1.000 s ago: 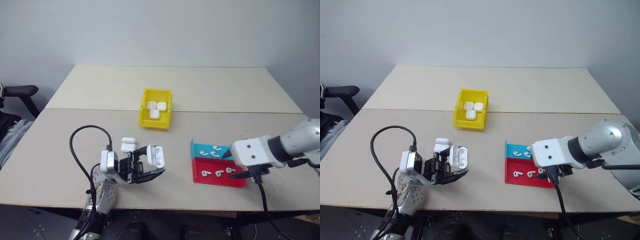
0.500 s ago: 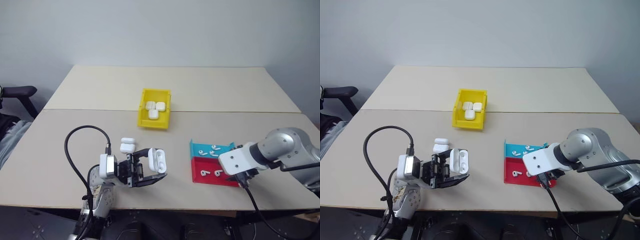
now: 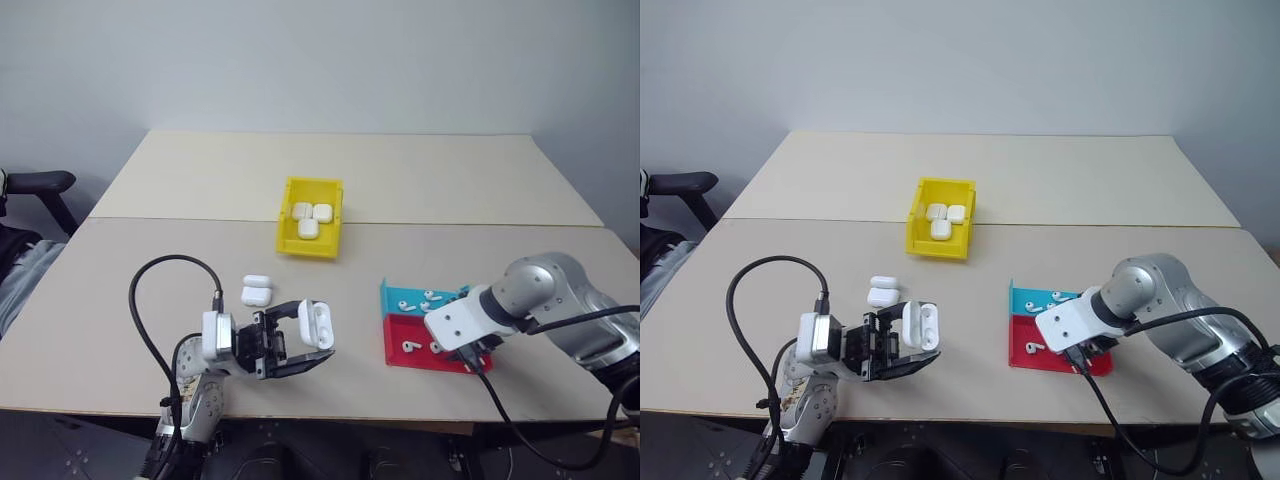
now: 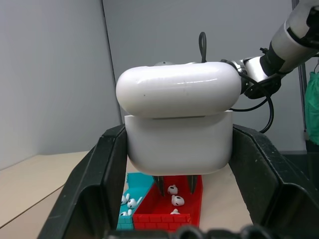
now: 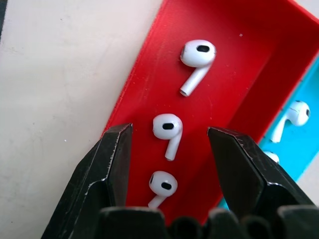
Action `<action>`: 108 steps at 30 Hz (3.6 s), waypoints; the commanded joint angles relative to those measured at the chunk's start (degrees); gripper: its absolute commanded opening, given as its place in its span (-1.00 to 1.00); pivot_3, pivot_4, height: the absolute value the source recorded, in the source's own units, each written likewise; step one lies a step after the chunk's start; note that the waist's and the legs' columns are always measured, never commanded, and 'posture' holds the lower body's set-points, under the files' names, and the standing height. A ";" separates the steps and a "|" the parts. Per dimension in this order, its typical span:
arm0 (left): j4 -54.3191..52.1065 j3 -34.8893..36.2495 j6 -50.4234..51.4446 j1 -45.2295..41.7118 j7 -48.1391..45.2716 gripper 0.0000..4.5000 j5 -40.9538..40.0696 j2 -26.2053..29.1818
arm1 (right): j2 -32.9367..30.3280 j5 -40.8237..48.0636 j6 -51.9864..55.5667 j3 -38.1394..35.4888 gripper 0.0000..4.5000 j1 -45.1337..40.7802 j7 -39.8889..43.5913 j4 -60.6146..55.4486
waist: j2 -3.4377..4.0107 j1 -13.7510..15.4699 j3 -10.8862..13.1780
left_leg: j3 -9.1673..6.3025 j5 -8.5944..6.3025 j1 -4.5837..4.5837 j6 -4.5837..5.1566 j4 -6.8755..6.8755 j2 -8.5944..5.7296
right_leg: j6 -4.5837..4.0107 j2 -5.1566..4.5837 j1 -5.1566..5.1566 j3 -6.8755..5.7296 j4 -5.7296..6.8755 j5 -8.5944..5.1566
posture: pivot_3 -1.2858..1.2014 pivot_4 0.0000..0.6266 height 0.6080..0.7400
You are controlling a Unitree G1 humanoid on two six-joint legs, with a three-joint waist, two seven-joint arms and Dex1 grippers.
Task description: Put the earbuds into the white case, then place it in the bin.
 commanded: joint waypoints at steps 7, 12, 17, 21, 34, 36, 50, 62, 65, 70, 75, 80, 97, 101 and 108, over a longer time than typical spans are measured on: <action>-2.45 -0.07 -0.77 0.30 1.31 0.26 0.89 0.42 | 1.61 -2.34 -2.74 -0.26 0.28 -1.32 1.08 2.22 | 0.00 -0.01 0.00 | 0.11 0.00 0.00 -0.01 0.00 0.00 | 0.00 0.00 0.00 0.00 0.00 0.00 | 0.03 -0.52 1.00; -2.88 -0.14 -0.69 0.68 2.34 0.26 2.01 0.62 | 2.90 -3.61 -3.03 -0.07 0.28 -1.29 0.04 3.23 | 0.00 -0.01 0.00 | 0.16 0.00 0.00 -0.01 0.00 0.00 | 0.00 0.00 0.00 -0.01 0.00 0.00 | 0.03 -0.52 1.00; -3.75 -0.27 -0.30 1.12 2.95 0.26 2.13 1.00 | 2.87 -3.70 -4.13 -0.38 0.28 -0.95 1.11 3.83 | 0.00 0.00 0.00 | 0.16 0.01 0.00 -0.01 0.00 0.00 | 0.00 0.00 0.00 -0.02 0.01 0.00 | 0.03 -0.52 1.00; -3.87 -0.40 -0.42 1.15 3.41 0.26 2.37 1.10 | 3.01 -3.91 -4.53 -0.43 0.02 -0.85 1.01 3.89 | 0.00 -0.01 0.00 | 0.17 0.01 0.00 -0.01 0.00 0.00 | 0.00 0.00 0.00 -0.01 0.01 0.00 | 0.03 -0.52 1.00; -3.92 -0.81 -0.61 1.05 4.53 0.26 2.99 1.38 | 3.21 -6.18 -6.56 -0.20 -0.10 -0.71 0.32 5.54 | 0.01 0.00 -0.01 | 0.18 0.01 0.02 -0.01 0.00 0.00 | 0.00 0.00 0.03 -0.02 0.01 0.00 | 0.03 -0.52 1.00; -3.80 -0.76 -0.61 0.98 4.63 0.26 3.03 1.41 | 3.22 -6.24 -7.00 -0.22 -0.18 -0.74 0.36 5.73 | 0.01 0.00 -0.01 | 0.18 0.01 0.02 -0.01 0.00 0.00 | 0.00 0.00 0.03 -0.03 0.01 0.00 | 0.03 -0.52 1.00; -2.81 -0.56 -1.22 0.65 4.59 0.26 3.49 1.82 | 3.64 -5.96 -8.44 -0.63 -0.34 -0.56 -0.15 5.61 | 0.01 -0.01 -0.01 | 0.18 0.01 0.03 -0.02 0.00 0.01 | 0.00 0.00 0.03 -0.03 0.01 0.00 | 0.03 -0.52 1.00; -2.23 -0.61 -2.40 0.57 4.26 0.26 4.23 1.58 | 3.77 -5.49 -11.60 -0.73 -0.34 -0.56 -0.40 6.25 | 0.01 -0.01 -0.01 | 0.19 0.01 0.03 -0.01 0.00 0.01 | 0.00 0.00 0.03 -0.03 0.01 0.00 | 0.03 -0.52 1.00; -1.99 -0.76 -2.88 0.65 4.23 0.26 4.35 1.60 | 3.84 -5.19 -11.85 -0.75 -0.34 -0.56 -0.18 6.37 | 0.01 -0.01 -0.01 | 0.19 0.01 0.03 -0.02 0.00 0.01 | 0.00 0.00 0.03 -0.03 0.01 0.00 | 0.03 -0.52 1.00; -2.08 -0.80 -3.10 0.84 4.55 0.26 4.61 1.62 | 3.68 -5.12 -11.90 -0.68 -0.51 -0.47 0.31 6.29 | 0.01 -0.01 -0.01 | 0.19 0.01 0.03 -0.02 0.00 0.01 | 0.00 0.00 0.03 -0.03 0.01 0.00 | 0.03 -0.52 1.00; -2.40 -0.85 -2.93 1.12 5.09 0.26 5.03 1.72 | 3.80 -4.99 -11.41 -0.97 -0.73 -0.36 0.19 5.94 | 0.01 -0.01 -0.01 | 0.19 0.01 0.03 -0.02 0.00 0.01 | 0.00 0.00 0.03 -0.03 0.01 0.00 | 0.03 -0.52 1.00; -2.46 -0.78 -2.75 1.15 5.34 0.26 5.24 1.76 | 3.76 -5.31 -11.40 -1.04 -0.73 -0.47 -0.07 6.16 | 0.01 -0.01 -0.01 | 0.19 0.01 0.03 -0.02 0.00 0.01 | 0.00 0.00 0.03 -0.03 0.01 0.00 | 0.03 -0.52 1.00; -1.23 -0.63 -2.80 -0.08 5.28 0.26 5.45 1.93 | 0.79 -5.22 -14.20 -2.80 -0.65 1.55 -2.35 5.48 | 0.01 0.02 -0.01 | 0.19 0.01 0.03 -0.02 0.00 0.01 | 0.00 0.00 0.03 -0.03 0.01 0.00 | 0.03 -0.52 1.00; -1.52 -0.69 -2.56 0.16 5.69 0.26 5.72 2.05 | 1.32 -4.90 -12.85 -3.08 -0.18 1.62 -2.73 5.08 | 0.01 -0.01 -0.01 | 0.20 0.01 0.03 -0.02 0.00 0.01 | 0.00 0.01 0.02 -0.03 0.02 0.00 | 0.03 -0.52 1.00; -1.59 -0.69 -2.85 0.33 6.14 0.26 6.20 2.10 | -0.14 -1.80 -14.28 -3.57 -0.06 1.53 0.45 4.56 | 0.01 0.00 -0.01 | 0.19 0.01 0.03 -0.02 0.00 0.01 | 0.00 0.00 0.02 -0.03 0.01 0.00 | 0.03 -0.52 1.00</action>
